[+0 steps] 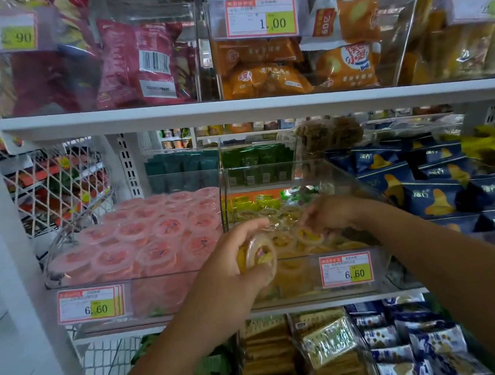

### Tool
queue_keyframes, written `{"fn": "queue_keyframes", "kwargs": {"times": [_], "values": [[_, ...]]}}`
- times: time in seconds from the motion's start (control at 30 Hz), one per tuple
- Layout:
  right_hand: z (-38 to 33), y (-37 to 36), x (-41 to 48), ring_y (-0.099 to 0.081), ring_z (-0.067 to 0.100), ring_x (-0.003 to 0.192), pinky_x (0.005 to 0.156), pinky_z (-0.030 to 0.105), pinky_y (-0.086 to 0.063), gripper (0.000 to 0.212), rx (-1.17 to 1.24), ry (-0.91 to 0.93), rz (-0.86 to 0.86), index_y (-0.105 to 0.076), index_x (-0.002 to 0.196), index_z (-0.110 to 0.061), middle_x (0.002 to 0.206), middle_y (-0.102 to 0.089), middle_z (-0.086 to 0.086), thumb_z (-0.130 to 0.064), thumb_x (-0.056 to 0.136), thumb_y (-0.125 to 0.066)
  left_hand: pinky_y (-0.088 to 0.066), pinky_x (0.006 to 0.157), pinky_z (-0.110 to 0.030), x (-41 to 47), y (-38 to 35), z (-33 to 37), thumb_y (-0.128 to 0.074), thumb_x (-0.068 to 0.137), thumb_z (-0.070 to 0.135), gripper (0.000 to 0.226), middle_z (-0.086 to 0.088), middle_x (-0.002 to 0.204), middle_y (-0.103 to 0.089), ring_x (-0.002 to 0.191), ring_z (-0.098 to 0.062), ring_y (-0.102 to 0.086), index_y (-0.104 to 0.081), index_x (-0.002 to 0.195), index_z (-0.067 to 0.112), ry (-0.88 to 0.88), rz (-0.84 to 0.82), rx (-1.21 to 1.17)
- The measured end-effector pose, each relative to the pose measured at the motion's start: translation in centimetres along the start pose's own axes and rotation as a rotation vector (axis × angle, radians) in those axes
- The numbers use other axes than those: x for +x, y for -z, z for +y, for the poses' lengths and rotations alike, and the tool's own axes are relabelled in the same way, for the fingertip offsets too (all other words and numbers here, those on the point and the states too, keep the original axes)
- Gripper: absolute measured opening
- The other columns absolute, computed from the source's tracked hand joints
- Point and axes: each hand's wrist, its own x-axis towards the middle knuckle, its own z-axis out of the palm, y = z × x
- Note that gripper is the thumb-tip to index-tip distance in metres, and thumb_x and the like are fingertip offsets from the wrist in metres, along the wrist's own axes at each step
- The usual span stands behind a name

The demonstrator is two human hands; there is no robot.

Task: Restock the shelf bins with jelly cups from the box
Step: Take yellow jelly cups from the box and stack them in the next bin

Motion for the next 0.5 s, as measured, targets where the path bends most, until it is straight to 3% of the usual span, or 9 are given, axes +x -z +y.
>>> {"fn": "queue_keyframes", "kwargs": {"times": [0.1,0.17,0.2,0.27,0.33,0.37,0.43,0.5], "values": [[0.0,0.6,-0.9,-0.064,0.011,0.081,0.065,0.02,-0.051,0.024,-0.107,0.044,-0.07,-0.065,0.106,-0.024,0.102,-0.066,0.001,-0.007,0.095,-0.054,-0.045,0.066,-0.012,1.0,-0.3,0.0,-0.058,0.094,0.027,0.052,0.029,0.128,-0.048,0.084,0.012,-0.06,-0.04,0.119,0.069,-0.059,0.036,-0.028],[-0.3,1.5,-1.9,-0.062,0.011,0.095,0.078,0.022,-0.048,0.022,-0.164,0.136,0.025,-0.067,0.1,-0.031,0.1,-0.063,-0.011,-0.015,0.097,-0.052,-0.054,0.08,-0.025,2.0,-0.8,0.2,-0.057,0.095,0.029,0.054,0.027,0.134,-0.047,0.103,0.001,-0.06,-0.036,0.123,0.069,-0.079,0.053,-0.045],[-0.6,2.1,-2.6,-0.062,0.011,0.099,0.083,0.023,-0.048,0.02,-0.072,0.183,0.065,-0.068,0.104,-0.029,0.103,-0.064,-0.013,-0.018,0.097,-0.053,-0.055,0.084,-0.03,2.6,-1.1,0.3,-0.057,0.096,0.028,0.056,0.026,0.137,-0.045,0.108,-0.002,-0.06,-0.033,0.128,0.068,-0.1,0.055,-0.038],[-1.4,3.2,-4.3,-0.065,0.015,0.102,0.088,0.027,-0.052,0.024,0.29,0.252,-0.063,-0.067,0.117,-0.018,0.11,-0.069,-0.004,-0.017,0.095,-0.057,-0.048,0.09,-0.02,4.0,-1.7,0.5,-0.057,0.096,0.026,0.066,0.025,0.147,-0.036,0.114,0.009,-0.049,-0.022,0.138,0.063,-0.135,0.04,0.011],[-2.1,3.8,-5.8,-0.066,0.02,0.099,0.086,0.027,-0.055,0.034,0.489,0.305,-0.264,-0.062,0.122,-0.008,0.111,-0.07,0.008,-0.013,0.088,-0.06,-0.041,0.076,-0.003,5.8,-2.5,0.7,-0.057,0.096,0.026,0.073,0.021,0.153,-0.027,0.097,0.024,-0.044,-0.012,0.144,0.058,-0.125,0.009,0.05],[-2.4,3.8,-6.2,-0.066,0.021,0.097,0.083,0.026,-0.056,0.034,0.497,0.33,-0.292,-0.062,0.121,-0.005,0.111,-0.069,0.013,-0.01,0.087,-0.061,-0.041,0.071,-0.003,6.7,-3.0,0.7,-0.057,0.096,0.026,0.076,0.019,0.155,-0.024,0.093,0.024,-0.046,-0.008,0.146,0.057,-0.129,-0.013,0.062],[-2.3,3.5,-6.1,-0.065,0.021,0.089,0.076,0.024,-0.057,0.025,0.409,0.35,-0.189,-0.066,0.113,-0.003,0.104,-0.069,0.017,-0.007,0.089,-0.061,-0.041,0.084,-0.016,8.0,-4.0,0.7,-0.058,0.095,0.03,0.081,0.016,0.159,-0.019,0.12,0.007,-0.045,-0.001,0.147,0.055,-0.147,-0.077,0.082],[-1.8,3.7,-5.5,-0.065,0.019,0.082,0.072,0.025,-0.055,0.014,0.225,0.348,-0.007,-0.071,0.102,-0.009,0.099,-0.07,0.017,-0.01,0.09,-0.063,-0.035,0.093,-0.024,8.9,-4.8,0.7,-0.054,0.097,0.033,0.079,0.013,0.159,-0.017,0.138,-0.01,-0.032,0.004,0.15,0.046,-0.196,-0.159,0.236]]}}
